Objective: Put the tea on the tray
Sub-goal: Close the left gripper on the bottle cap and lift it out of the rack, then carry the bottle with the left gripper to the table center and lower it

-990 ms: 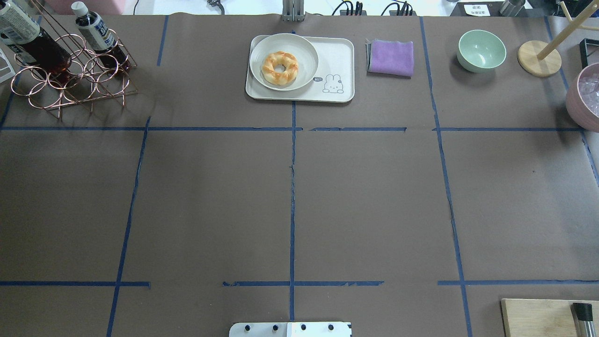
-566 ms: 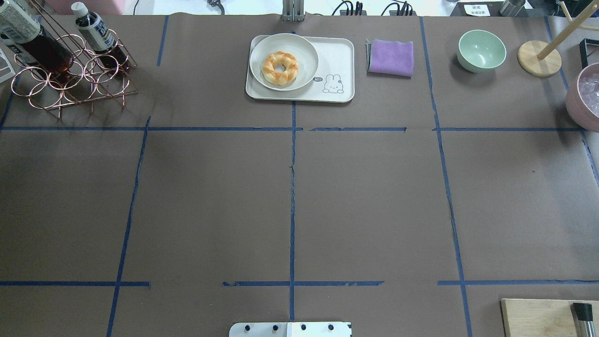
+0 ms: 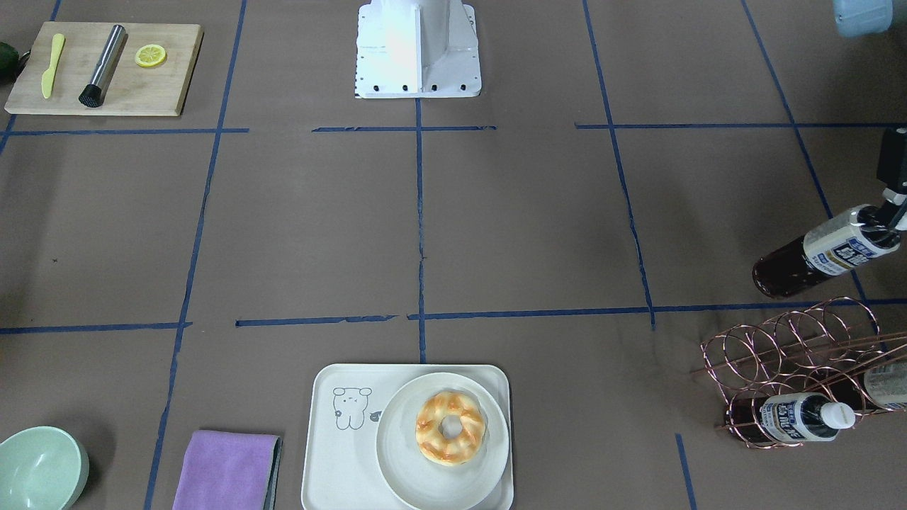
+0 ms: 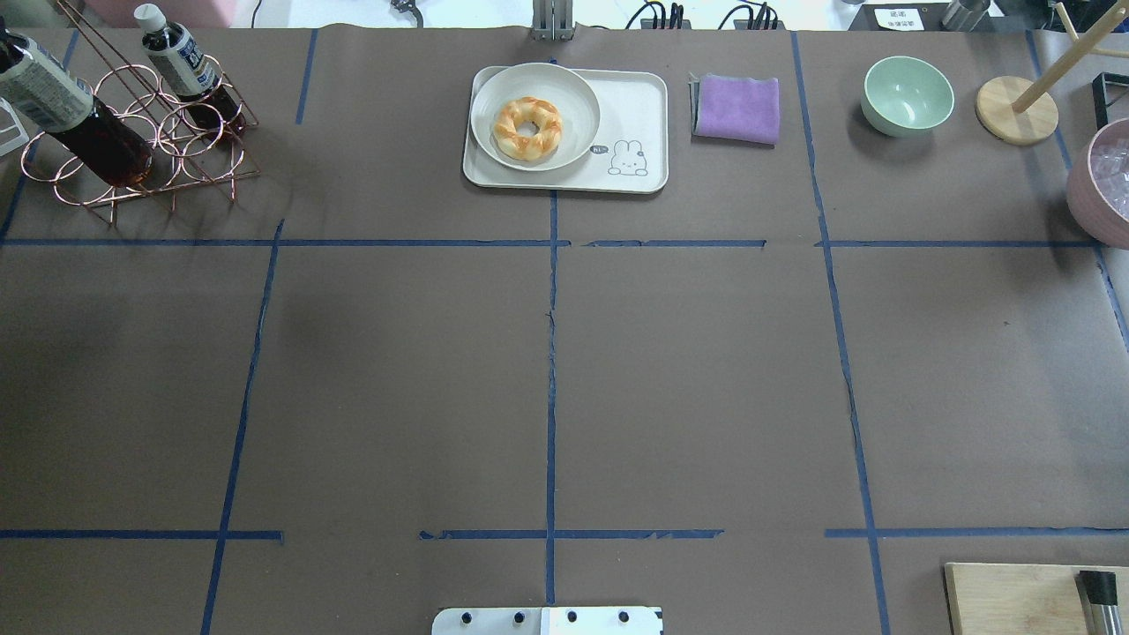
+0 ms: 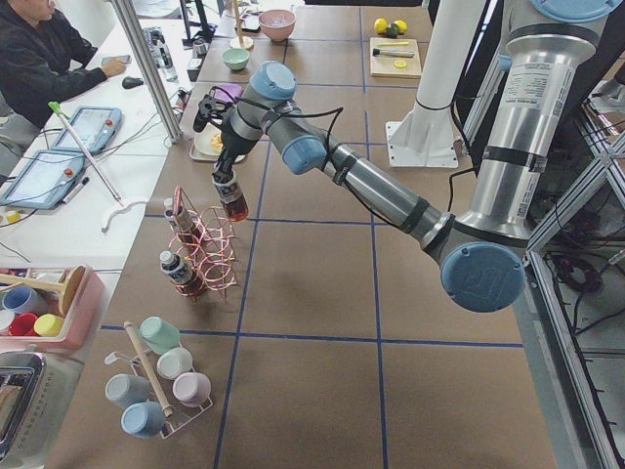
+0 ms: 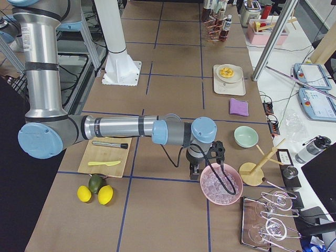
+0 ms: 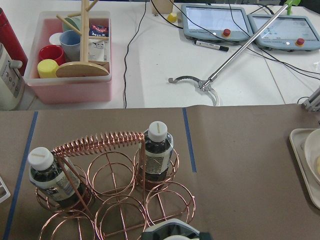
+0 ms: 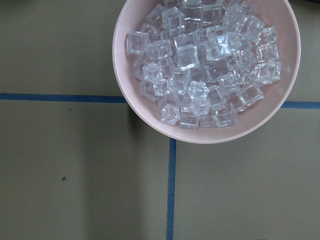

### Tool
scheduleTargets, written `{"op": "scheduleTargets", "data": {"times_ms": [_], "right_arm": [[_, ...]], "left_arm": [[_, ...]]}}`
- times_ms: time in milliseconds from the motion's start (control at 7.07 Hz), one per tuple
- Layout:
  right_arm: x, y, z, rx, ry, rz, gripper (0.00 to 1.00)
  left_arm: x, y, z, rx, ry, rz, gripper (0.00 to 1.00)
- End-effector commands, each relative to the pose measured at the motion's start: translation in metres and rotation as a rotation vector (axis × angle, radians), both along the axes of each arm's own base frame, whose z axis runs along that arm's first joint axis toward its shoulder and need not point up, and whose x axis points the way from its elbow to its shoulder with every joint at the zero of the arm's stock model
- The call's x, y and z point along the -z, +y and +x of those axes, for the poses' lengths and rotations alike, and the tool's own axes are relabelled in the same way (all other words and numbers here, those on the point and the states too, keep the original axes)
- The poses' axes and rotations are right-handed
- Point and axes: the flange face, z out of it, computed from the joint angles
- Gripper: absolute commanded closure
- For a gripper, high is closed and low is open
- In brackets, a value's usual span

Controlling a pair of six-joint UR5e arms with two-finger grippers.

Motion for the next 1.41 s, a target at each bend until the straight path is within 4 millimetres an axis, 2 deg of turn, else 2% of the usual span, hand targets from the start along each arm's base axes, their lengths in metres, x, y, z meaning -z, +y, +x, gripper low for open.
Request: {"op": "scheduleTargets", "data": {"times_ms": [0, 141, 424, 566, 707, 849, 990, 1132, 1273], "right_arm": [[0.003, -0.001, 0.0, -0.001, 0.0, 0.005, 0.0], [0.003, -0.001, 0.0, 0.0, 0.0, 0.006, 0.0], [0.003, -0.001, 0.0, 0.0, 0.0, 0.007, 0.0], [0.004, -0.001, -0.001, 0.002, 0.0, 0.01, 0.0], [0.004, -0.001, -0.001, 0.002, 0.0, 0.01, 0.0], [0.005, -0.003, -0.001, 0.004, 0.0, 0.013, 0.0], [0.006, -0.005, -0.001, 0.004, 0.002, 0.015, 0.0], [0.006, -0.005, -0.001, 0.004, 0.0, 0.015, 0.0], [0.006, -0.005, -0.001, 0.004, 0.002, 0.015, 0.0]], "left_arm": [[0.033, 0.028, 0.048, -0.037, -0.057, -0.02, 1.0], [0.054, 0.036, 0.079, -0.051, -0.086, -0.022, 1.0], [0.109, 0.035, 0.133, -0.079, -0.062, -0.048, 1.0], [0.124, 0.041, 0.17, -0.074, -0.068, -0.055, 1.0], [0.142, 0.051, 0.221, -0.062, -0.036, -0.079, 1.0], [0.161, 0.051, 0.247, -0.042, -0.018, -0.075, 1.0], [0.162, 0.06, 0.273, -0.028, -0.016, -0.091, 1.0], [0.181, 0.07, 0.303, -0.016, 0.001, -0.078, 1.0], [0.195, 0.071, 0.328, -0.003, 0.014, -0.088, 1.0]]}}
